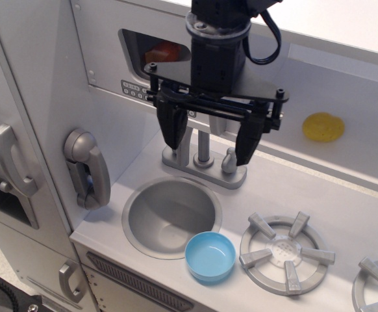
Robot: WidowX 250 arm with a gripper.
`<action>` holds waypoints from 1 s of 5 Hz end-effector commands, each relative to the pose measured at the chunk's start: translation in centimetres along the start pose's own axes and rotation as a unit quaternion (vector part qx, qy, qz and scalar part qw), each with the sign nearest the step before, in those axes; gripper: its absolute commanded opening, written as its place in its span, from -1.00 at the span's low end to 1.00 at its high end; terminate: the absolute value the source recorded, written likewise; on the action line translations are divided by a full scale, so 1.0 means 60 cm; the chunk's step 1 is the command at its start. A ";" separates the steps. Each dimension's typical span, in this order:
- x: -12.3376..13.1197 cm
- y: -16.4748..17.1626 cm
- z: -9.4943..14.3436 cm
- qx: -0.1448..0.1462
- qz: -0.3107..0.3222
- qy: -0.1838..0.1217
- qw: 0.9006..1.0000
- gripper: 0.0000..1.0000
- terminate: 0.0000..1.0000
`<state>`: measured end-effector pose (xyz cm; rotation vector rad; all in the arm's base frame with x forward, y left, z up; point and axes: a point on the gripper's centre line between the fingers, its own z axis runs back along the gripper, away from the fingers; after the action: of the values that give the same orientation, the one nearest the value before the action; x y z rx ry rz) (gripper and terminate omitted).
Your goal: Open microwave
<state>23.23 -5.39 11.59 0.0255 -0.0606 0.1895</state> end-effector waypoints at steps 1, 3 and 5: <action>0.000 0.000 0.000 0.000 0.000 0.000 1.000 1.00 -1.00; 0.118 0.056 0.017 0.003 0.035 -0.081 0.996 1.00 -1.00; 0.187 0.065 0.006 0.003 0.021 -0.111 0.994 1.00 -1.00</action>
<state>32.92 0.43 11.27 0.0520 -0.2393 0.2294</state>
